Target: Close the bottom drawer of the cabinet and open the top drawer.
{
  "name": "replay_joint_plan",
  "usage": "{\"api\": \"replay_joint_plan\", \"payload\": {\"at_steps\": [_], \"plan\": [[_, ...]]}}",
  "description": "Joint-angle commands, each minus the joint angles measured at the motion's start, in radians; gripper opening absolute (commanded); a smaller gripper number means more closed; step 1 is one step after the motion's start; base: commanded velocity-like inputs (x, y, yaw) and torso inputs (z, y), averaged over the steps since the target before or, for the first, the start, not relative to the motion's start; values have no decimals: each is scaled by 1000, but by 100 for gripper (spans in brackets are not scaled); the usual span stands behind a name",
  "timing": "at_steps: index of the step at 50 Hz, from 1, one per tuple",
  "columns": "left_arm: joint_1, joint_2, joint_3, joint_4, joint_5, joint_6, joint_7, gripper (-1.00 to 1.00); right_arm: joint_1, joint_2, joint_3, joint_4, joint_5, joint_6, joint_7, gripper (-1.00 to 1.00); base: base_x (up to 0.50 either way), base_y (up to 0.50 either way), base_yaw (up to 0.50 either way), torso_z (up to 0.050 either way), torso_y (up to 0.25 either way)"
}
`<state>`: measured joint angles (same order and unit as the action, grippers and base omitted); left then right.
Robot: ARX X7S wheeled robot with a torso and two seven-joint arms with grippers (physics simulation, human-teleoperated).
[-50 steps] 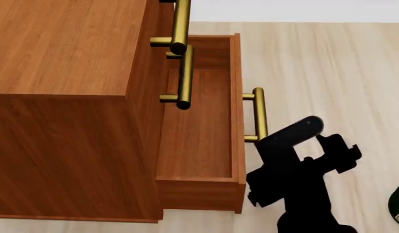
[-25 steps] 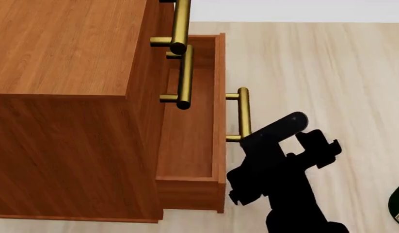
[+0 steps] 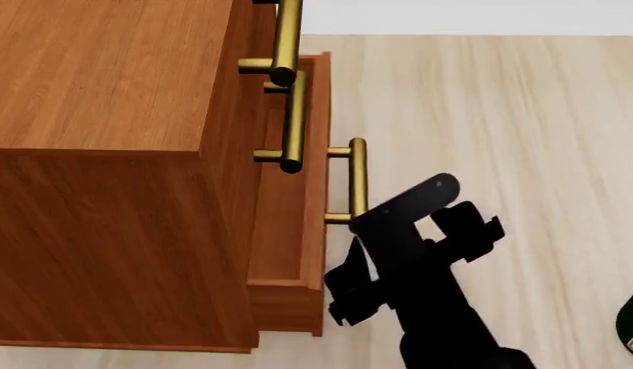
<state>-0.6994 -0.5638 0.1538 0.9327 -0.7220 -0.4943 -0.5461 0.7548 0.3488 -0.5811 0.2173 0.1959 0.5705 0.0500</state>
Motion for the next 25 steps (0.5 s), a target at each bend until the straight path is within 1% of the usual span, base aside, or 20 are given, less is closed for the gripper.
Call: {"api": "replay_joint_plan", "payload": {"at_steps": [1,16,25], "plan": [[-3,-5,2,2,-3,2,-5,100,8,-28,-10,8,32,-28,-32,100,0,0,0,0,0],[-5,-17,-4,8,-17,2,-15,100,42,-94,-26,113,43,-100,-69,100,0,0,1,0,0],[-4,-28,-13,12,-28,4,-20,100,71,-150,-31,223,56,-172,-104,100,0,0,0,0,0]]}}
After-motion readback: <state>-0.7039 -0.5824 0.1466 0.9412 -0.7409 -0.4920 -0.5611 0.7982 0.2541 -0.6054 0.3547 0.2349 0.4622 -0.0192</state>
